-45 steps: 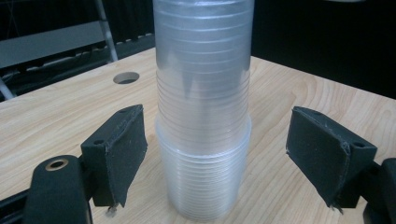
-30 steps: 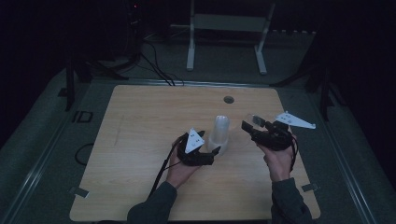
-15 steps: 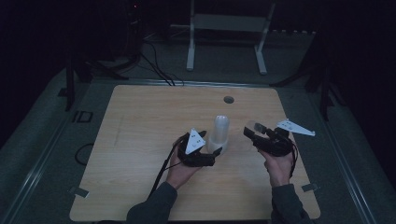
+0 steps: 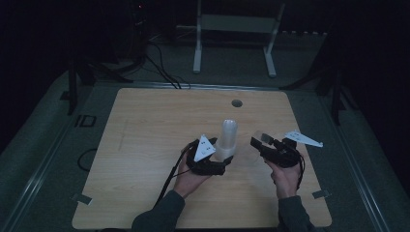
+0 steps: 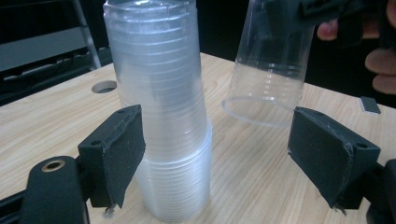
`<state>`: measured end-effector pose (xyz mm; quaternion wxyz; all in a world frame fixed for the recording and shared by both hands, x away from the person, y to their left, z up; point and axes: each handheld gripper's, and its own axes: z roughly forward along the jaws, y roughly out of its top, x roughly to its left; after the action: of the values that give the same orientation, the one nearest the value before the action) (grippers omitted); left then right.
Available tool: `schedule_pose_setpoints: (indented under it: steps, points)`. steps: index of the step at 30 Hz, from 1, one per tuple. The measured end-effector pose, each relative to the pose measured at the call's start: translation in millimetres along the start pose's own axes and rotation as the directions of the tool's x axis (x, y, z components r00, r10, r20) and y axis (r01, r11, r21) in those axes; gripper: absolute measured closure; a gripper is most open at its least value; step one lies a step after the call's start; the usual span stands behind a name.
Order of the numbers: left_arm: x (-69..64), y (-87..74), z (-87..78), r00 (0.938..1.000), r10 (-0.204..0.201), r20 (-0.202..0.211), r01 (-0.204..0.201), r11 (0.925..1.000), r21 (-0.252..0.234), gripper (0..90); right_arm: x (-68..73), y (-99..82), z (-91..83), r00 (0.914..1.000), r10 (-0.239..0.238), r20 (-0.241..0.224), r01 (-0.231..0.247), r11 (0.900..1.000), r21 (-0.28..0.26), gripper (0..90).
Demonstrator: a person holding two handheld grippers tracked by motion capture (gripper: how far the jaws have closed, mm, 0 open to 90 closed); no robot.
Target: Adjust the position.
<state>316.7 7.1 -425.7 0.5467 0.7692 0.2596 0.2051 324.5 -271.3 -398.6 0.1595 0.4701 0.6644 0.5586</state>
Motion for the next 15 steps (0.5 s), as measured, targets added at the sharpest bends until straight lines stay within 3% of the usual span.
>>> schedule_pose_setpoints:
  steps: [5,15]
  points:
    - [-1.4,1.4,-0.8,0.9999,-0.001,0.015,0.001,0.9999,-0.013,21.9,0.7,-5.4,0.0,0.9999,0.014,-0.007,-0.014,0.9999,-0.001,40.9]
    - [-5.0,3.4,3.1,0.9987,0.011,0.050,-0.011,0.9999,0.012,22.3,3.3,-14.9,3.3,0.9996,0.021,-0.020,-0.021,0.9997,0.016,40.9]
